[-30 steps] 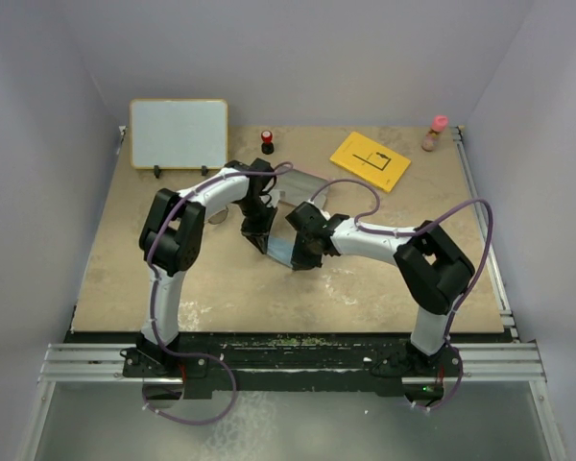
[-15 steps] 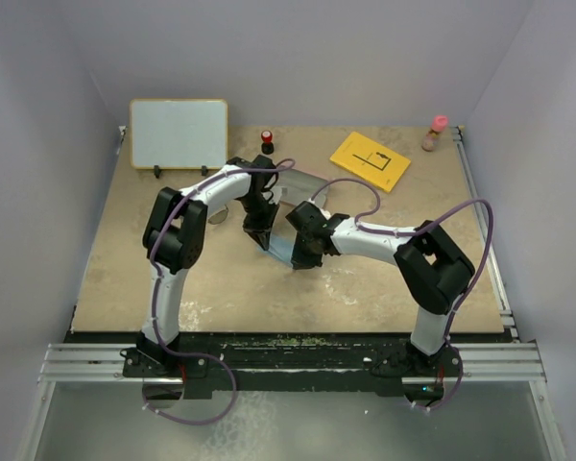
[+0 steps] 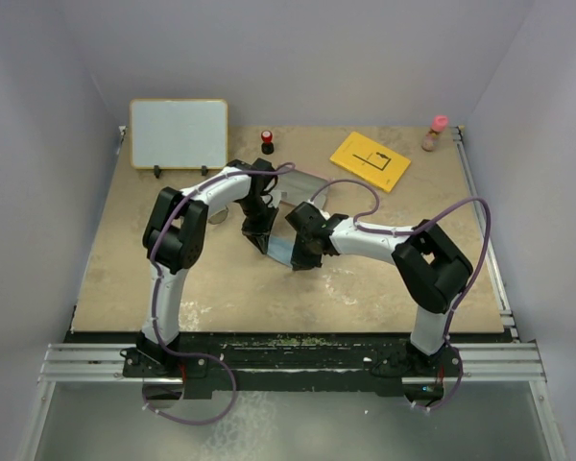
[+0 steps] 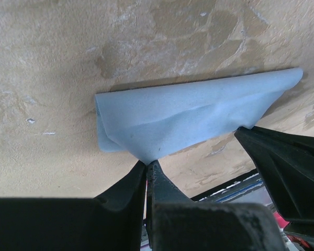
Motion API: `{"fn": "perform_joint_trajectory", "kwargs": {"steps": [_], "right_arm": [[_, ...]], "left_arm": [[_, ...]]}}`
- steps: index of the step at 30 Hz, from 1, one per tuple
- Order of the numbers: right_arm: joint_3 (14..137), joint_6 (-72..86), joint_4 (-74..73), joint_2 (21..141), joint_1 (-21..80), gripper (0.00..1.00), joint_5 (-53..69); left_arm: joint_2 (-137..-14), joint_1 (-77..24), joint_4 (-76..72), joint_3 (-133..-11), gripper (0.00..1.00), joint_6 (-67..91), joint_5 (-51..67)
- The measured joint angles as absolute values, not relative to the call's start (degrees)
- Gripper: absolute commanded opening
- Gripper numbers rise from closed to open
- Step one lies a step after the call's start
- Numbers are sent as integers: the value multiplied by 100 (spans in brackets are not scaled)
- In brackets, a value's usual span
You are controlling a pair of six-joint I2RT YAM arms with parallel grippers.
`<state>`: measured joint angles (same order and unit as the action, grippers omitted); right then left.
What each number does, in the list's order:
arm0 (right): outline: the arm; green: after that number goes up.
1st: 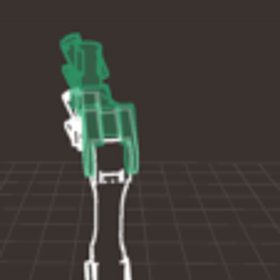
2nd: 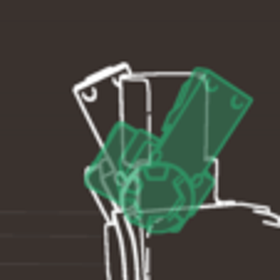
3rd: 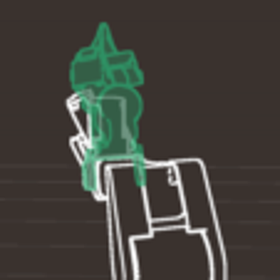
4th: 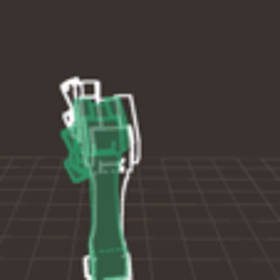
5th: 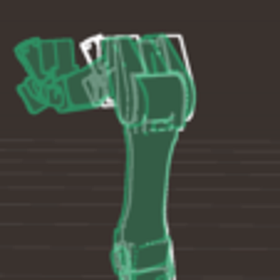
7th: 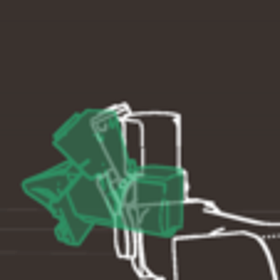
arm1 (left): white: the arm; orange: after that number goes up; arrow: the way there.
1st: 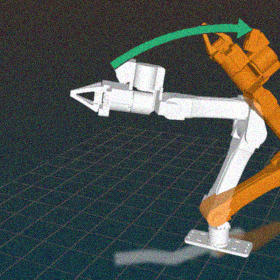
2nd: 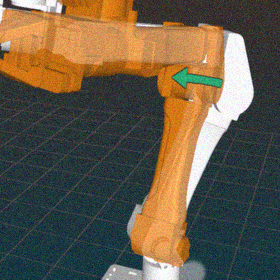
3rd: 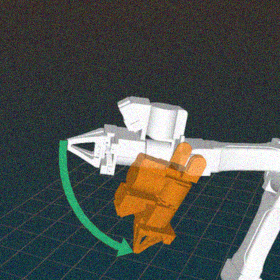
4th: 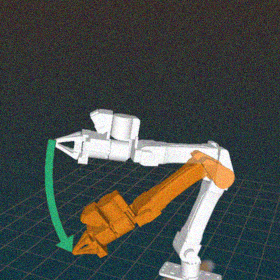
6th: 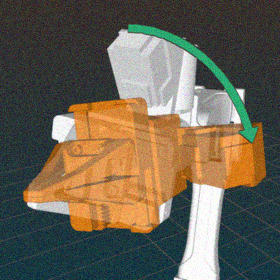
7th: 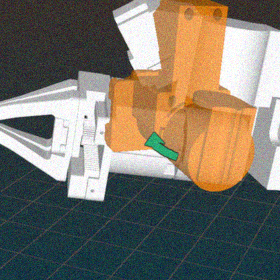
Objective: Organize the sunglasses
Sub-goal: Fold the glasses cleaning cloth at the center of the board.
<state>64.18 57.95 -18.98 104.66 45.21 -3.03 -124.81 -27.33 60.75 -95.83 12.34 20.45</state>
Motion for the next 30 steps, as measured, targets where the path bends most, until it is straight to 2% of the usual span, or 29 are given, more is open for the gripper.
{"fn": "perform_joint_trajectory", "kwargs": {"steps": [4, 9, 12, 30], "right_arm": [[6418, 5789, -1894, 10466, 4532, 13, -279], [6418, 5789, -1887, 10464, 4536, 15, -213], [6416, 5789, -1885, 10464, 4539, 18, -196], [6361, 5811, -1938, 10390, 4589, 20, -191]], "left_arm": [[-12481, -2733, 6101, -9585, 9, 1216, 2080], [-12442, -2733, 6145, -9577, 16, 1120, 2128], [-12289, -2733, 6130, -9496, 16, 1087, 2132], [-11730, -2733, 6001, -8888, 17, 1087, 2143]]}}
